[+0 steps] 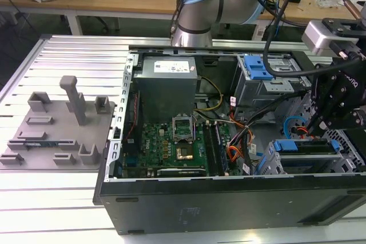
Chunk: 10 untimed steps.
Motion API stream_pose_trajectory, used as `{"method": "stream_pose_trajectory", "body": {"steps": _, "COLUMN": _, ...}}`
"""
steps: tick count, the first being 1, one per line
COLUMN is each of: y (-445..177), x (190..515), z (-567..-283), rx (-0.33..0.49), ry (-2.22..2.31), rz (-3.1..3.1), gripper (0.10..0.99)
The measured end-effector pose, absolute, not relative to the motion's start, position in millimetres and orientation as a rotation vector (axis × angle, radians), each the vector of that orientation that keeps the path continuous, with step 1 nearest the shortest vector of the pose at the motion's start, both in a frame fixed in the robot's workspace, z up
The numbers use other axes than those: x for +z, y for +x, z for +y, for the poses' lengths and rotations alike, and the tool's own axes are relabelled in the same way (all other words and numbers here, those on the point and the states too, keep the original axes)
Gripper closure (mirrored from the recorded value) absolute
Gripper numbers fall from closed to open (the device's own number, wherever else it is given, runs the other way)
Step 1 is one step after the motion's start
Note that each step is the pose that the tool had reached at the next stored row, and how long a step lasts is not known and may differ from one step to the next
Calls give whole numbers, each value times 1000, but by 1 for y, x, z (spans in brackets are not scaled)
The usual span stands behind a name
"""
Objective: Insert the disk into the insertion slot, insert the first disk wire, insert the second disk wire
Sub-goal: 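Insert the second disk wire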
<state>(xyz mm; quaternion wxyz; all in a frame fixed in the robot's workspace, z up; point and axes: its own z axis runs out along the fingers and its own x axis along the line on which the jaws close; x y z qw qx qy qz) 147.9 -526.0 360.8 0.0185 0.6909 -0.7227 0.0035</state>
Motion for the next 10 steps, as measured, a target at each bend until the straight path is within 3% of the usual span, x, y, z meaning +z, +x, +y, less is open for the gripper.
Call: {"method": "stream_pose_trajectory", "body": {"steps": 10, "y": 148, "x": 360, "z": -526, "rx": 11, "ry": 2146, "rz": -2244, "gripper": 925}}
